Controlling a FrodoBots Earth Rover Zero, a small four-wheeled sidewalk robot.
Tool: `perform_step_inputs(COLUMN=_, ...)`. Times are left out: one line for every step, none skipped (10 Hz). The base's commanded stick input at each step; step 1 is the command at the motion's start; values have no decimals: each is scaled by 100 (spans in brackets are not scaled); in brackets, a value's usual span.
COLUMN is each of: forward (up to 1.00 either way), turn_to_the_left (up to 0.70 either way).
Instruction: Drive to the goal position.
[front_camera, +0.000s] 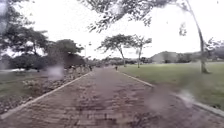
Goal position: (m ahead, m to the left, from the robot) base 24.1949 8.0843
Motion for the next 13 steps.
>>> perform_step_inputs(forward=70, turn_to_the_left=0)
perform_step_inputs(forward=70, turn_to_the_left=0)
perform_step_inputs(forward=70, turn_to_the_left=0)
perform_step_inputs(forward=70, turn_to_the_left=0)
perform_step_inputs(forward=70, turn_to_the_left=1)
perform_step_inputs(forward=70, turn_to_the_left=16)
perform_step_inputs(forward=70, turn_to_the_left=31)
perform_step_inputs(forward=70, turn_to_the_left=32)
perform_step_inputs(forward=70, turn_to_the_left=12)
perform_step_inputs(forward=70, turn_to_the_left=2)
perform_step_inputs(forward=70, turn_to_the_left=0)
perform_step_inputs(forward=70, turn_to_the_left=0)
perform_step_inputs(forward=70, turn_to_the_left=0)
